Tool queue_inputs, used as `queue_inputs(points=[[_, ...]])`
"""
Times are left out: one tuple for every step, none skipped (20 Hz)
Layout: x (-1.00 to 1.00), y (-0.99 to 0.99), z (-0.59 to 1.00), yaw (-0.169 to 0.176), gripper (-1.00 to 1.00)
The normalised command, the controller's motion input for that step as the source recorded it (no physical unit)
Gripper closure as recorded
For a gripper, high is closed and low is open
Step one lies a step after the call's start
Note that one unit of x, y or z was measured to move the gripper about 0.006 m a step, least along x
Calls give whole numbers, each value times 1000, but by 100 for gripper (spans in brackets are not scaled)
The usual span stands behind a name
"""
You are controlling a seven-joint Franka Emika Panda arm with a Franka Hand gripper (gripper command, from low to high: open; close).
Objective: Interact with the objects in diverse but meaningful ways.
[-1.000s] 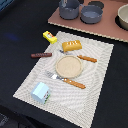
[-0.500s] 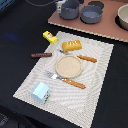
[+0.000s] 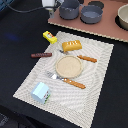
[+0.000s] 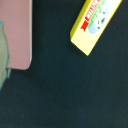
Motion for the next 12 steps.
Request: queue_inputs(points=[[0, -257, -309, -83, -100], [0, -246, -363, -78, -100], [0, -243, -397, -73, -100], [0, -223, -383, -70, -100], [0, -191, -363, -69, -100], [6, -160, -357, -69, -100], [77, -143, -354, -70, -100], [77, -126, -383, -70, -100], [94, -120, -377, -74, -100], [71, -120, -389, -80, -100], [29, -146, -340, -93, -100], [26, -211, -271, -95, -100]])
